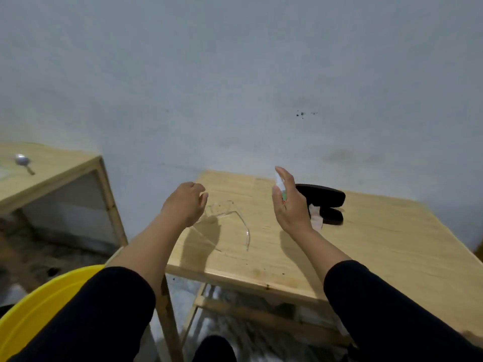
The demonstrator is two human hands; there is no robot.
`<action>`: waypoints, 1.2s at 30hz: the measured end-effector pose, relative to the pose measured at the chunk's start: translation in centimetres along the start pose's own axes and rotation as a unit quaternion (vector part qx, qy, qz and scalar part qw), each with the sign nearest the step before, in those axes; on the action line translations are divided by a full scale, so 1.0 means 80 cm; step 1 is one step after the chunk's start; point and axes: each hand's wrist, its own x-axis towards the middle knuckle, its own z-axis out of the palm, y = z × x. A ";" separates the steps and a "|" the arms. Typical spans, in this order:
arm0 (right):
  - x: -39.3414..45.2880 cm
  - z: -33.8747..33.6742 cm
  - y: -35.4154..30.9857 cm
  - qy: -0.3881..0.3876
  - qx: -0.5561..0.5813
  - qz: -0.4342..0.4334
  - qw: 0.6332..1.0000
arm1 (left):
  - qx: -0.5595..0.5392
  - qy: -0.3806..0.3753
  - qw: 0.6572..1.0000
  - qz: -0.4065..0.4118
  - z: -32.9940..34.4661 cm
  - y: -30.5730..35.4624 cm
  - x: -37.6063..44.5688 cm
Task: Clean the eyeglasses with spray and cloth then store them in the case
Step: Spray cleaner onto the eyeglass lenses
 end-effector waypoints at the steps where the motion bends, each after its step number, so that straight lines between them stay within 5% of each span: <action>1: 0.000 0.010 -0.003 -0.008 0.005 -0.001 1.000 | 0.002 -0.019 1.000 0.003 0.000 -0.016 -0.003; 8: -0.004 0.059 -0.010 -0.051 0.015 0.006 0.999 | -0.016 -0.108 0.994 0.032 0.014 -0.074 -0.026; 19: -0.007 0.064 0.008 -0.060 0.009 0.043 0.997 | -0.085 0.014 0.995 0.044 0.056 -0.074 -0.030; 28: -0.028 0.019 0.018 0.003 0.029 0.075 0.997 | -0.306 0.113 0.937 -0.123 0.066 -0.036 -0.038; 36: -0.066 -0.020 -0.001 -0.113 -0.085 0.067 0.988 | -0.375 0.101 0.913 -0.123 0.058 0.024 -0.074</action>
